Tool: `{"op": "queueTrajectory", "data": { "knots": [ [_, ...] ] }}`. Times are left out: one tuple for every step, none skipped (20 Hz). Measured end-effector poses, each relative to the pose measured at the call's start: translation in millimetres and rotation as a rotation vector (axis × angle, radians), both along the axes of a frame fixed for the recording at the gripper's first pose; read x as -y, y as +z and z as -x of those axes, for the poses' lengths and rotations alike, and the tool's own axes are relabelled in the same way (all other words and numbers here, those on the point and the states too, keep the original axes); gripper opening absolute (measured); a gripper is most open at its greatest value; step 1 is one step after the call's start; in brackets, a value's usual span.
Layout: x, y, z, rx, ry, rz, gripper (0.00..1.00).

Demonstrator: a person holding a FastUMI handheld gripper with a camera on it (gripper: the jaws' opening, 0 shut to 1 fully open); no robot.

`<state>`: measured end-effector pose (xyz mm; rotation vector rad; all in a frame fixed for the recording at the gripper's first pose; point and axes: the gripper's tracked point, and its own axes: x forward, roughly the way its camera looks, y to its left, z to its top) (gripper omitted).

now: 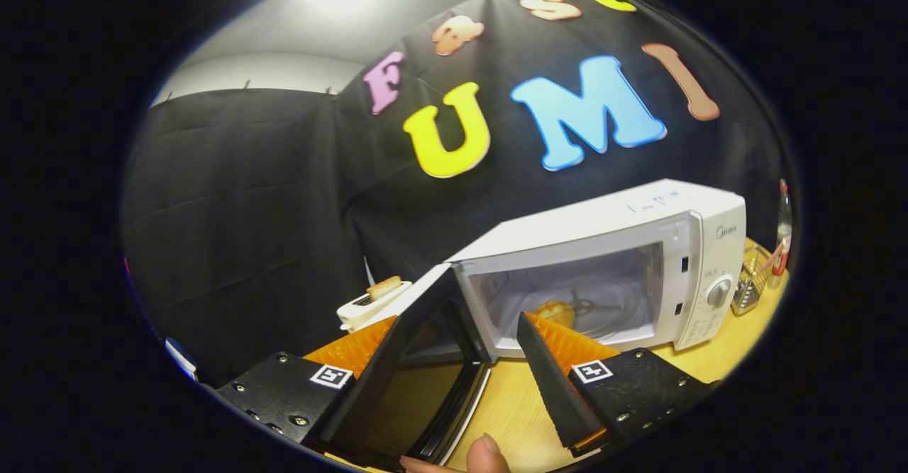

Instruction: Open the microwave, put the food inside, and close the microwave door.

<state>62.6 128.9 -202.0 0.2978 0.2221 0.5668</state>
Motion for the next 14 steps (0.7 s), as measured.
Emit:
{"op": "queueTrajectory", "data": {
  "knots": [
    [-6.9, 14.7, 20.0, 0.047, 0.036, 0.002, 0.97],
    [-15.9, 30.6, 40.9, 0.091, 0.077, -0.009, 0.97],
    [-27.7, 43.5, 63.0, 0.126, 0.124, -0.029, 0.97],
    [-39.0, 53.6, 83.6, 0.145, 0.171, -0.047, 0.97],
    [-50.1, 60.9, 103.3, 0.159, 0.215, -0.063, 0.97],
    [-62.8, 66.6, 121.7, 0.173, 0.259, -0.065, 0.97],
    [-74.2, 68.7, 134.2, 0.191, 0.292, -0.052, 0.97],
    [-85.7, 70.4, 146.9, 0.216, 0.319, -0.026, 0.97],
    [-98.8, 69.2, 158.1, 0.247, 0.347, -0.001, 0.97],
    [-112.0, 67.6, 167.9, 0.278, 0.38, 0.027, 0.97],
    [-126.9, 60.0, 177.6, 0.289, 0.412, 0.048, 0.97],
    [-139.4, 48.5, 187.5, 0.281, 0.451, 0.057, 0.97],
    [-151.0, 33.2, 196.0, 0.261, 0.496, 0.061, 0.96],
    [-160.6, 19.2, 199.0, 0.236, 0.515, 0.061, 0.96]
  ]
}}
